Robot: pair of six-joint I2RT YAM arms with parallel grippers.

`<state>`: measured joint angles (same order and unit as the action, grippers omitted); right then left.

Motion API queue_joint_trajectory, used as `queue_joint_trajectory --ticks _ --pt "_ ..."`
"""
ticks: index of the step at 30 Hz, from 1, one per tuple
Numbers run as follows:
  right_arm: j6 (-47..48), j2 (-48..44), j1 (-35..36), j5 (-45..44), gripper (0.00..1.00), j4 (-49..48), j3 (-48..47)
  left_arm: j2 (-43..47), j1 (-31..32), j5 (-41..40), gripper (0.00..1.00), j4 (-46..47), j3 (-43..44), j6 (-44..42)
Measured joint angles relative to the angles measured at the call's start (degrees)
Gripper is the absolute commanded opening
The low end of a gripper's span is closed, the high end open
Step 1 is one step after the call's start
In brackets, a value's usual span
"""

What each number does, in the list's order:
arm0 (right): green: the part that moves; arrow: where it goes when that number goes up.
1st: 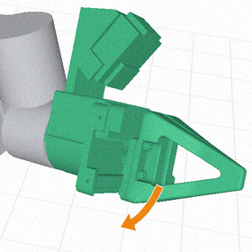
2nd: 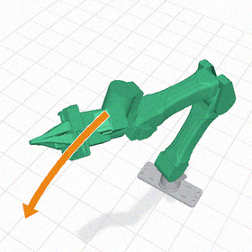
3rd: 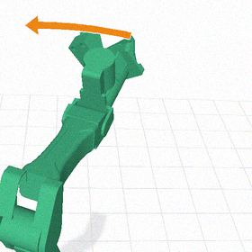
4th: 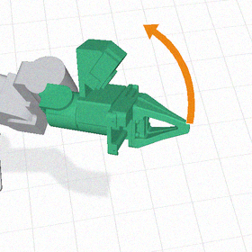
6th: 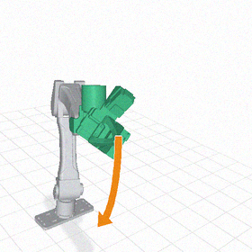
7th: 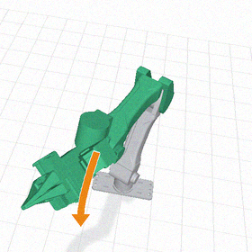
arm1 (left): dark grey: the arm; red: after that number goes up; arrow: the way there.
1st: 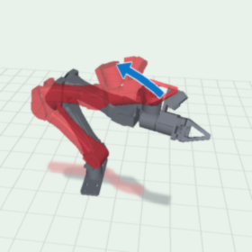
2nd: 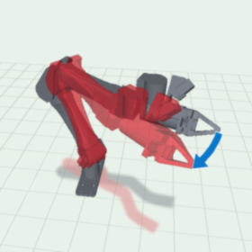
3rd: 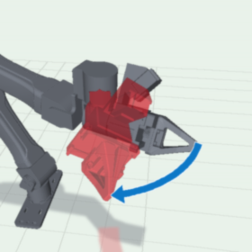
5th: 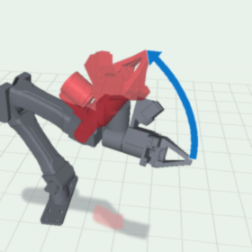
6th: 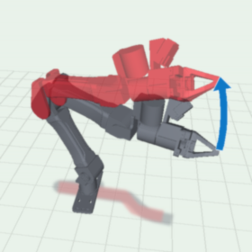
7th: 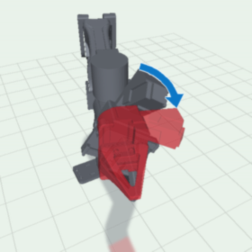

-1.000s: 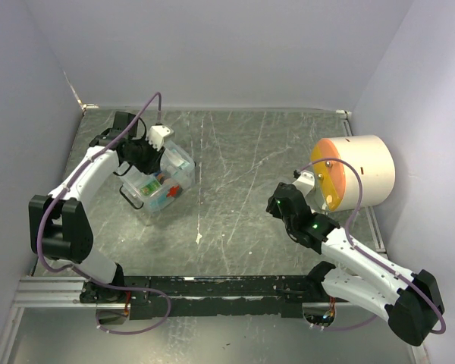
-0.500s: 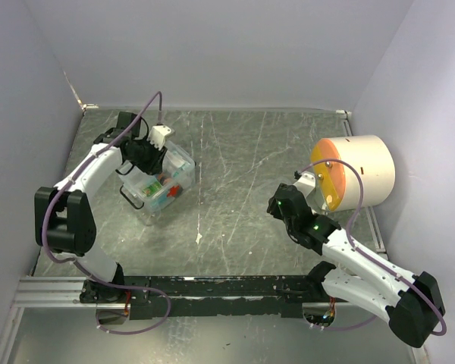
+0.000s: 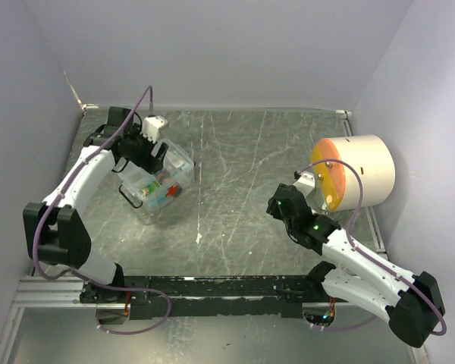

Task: Organize the medicine kit

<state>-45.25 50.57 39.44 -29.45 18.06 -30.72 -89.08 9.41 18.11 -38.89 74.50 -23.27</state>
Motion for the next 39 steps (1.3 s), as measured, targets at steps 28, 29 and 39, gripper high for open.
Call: queue_joint_trajectory --ticks 28,29,39 --pt "0.74 3.61 0.00 0.55 0.36 0.24 -0.85 -4.90 -15.34 -3.82 0.82 8.39 -1.57 36.63" --pt "0.76 3.76 0.00 0.55 0.36 0.24 -1.09 -4.79 -15.41 -2.89 0.81 8.61 -1.92 36.92" --pt "1.29 5.97 0.00 0.52 0.37 0.22 -2.10 -1.01 -15.19 8.20 0.67 12.15 -9.97 43.08"
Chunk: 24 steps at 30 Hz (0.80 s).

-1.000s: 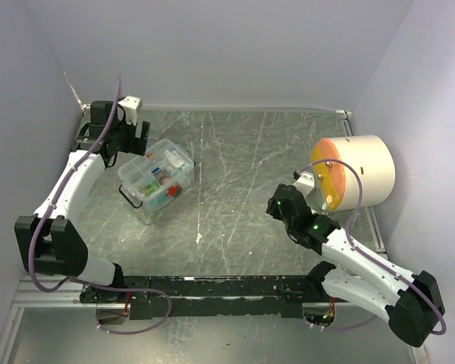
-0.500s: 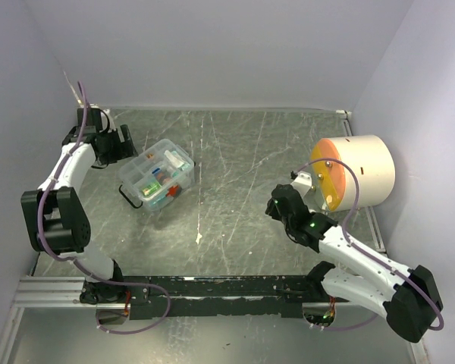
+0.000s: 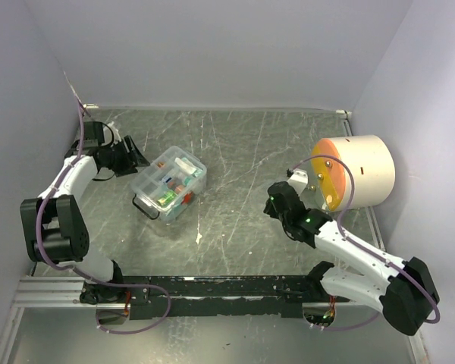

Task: Organize the medicine kit

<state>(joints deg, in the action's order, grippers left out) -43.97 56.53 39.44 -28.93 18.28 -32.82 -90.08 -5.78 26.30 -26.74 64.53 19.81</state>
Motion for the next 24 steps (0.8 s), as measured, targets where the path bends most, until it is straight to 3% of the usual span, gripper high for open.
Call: queue_joint_trajectory --ticks 8,16,24 --pt "6.40 8.00 0.00 0.66 0.41 0.20 -2.82 4.46 3.82 2.01 0.61 2.29 -5.64 4.55" --pt "15.04 18.32 -1.57 0.74 0.56 1.75 -6.62 9.44 5.31 1.57 0.62 3.23 -10.56 7.69" --pt "19.04 25.38 -7.96 2.56 0.72 3.10 -11.82 13.29 5.77 -11.23 0.67 -2.95 -8.92 5.38"
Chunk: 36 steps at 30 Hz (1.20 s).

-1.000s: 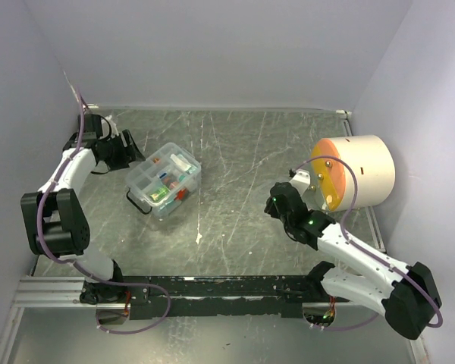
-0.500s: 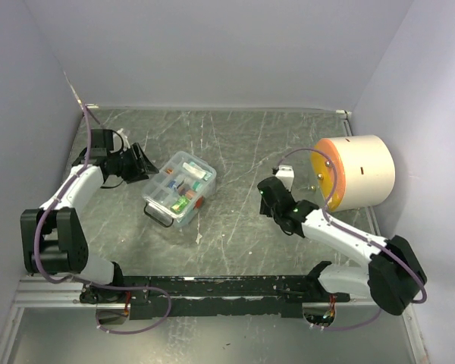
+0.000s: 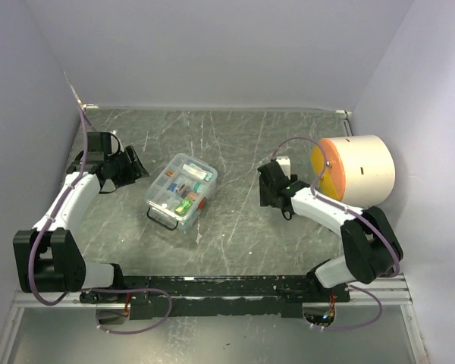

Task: Organize the medicine kit

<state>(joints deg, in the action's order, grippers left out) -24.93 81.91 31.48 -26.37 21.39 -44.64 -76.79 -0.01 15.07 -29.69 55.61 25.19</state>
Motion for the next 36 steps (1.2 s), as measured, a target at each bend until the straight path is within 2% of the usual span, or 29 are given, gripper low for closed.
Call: queue_joint_trajectory --ticks 4,11,28,36 --pt "0.59 2.36 -4.35 -0.02 0.75 0.11 -2.69 2.16 0.02 -3.06 0.68 -1.03 1.49 -1.20" --pt "1.03 9.77 -10.64 -0.42 0.80 -0.79 -8.96 4.31 0.02 -2.99 0.72 -2.12 2.75 -3.06" --pt "3.37 10.82 -18.10 13.49 0.91 -7.30 -7.08 5.66 0.02 2.10 0.73 -3.28 2.73 -3.80" --pt "4.17 10.38 -18.58 15.43 0.94 -9.60 -5.81 6.82 0.02 2.60 0.72 -2.73 -0.24 -3.76"
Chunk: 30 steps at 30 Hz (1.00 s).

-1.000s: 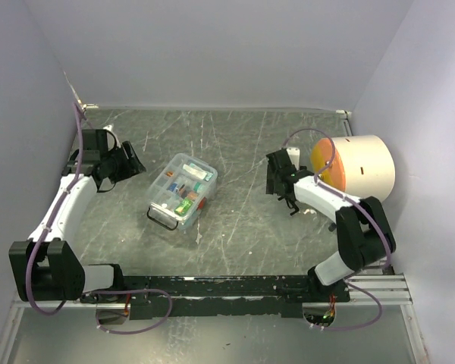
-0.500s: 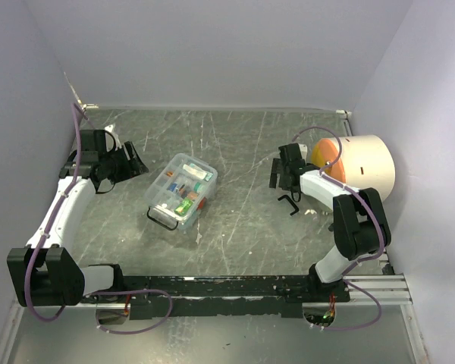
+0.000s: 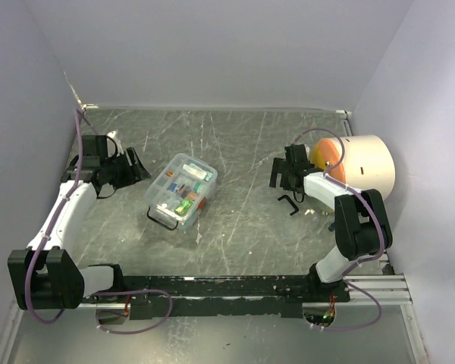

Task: Organize the medicine kit

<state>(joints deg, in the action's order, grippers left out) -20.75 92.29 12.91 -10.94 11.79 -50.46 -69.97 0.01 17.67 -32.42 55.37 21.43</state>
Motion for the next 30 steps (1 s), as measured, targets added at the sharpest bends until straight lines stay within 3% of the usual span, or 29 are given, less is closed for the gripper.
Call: queue_joint_trajectory --ticks 12,30 --pt "-3.28 -2.67 -0.04 4.83 0.92 1.77 2.69 0.07 0.00 0.83 0.72 -0.04 -1.14 0.48" --pt "-14.78 -19.12 5.64 13.73 0.85 5.38 16.24 2.08 0.00 7.21 0.71 -0.39 -4.79 2.45"
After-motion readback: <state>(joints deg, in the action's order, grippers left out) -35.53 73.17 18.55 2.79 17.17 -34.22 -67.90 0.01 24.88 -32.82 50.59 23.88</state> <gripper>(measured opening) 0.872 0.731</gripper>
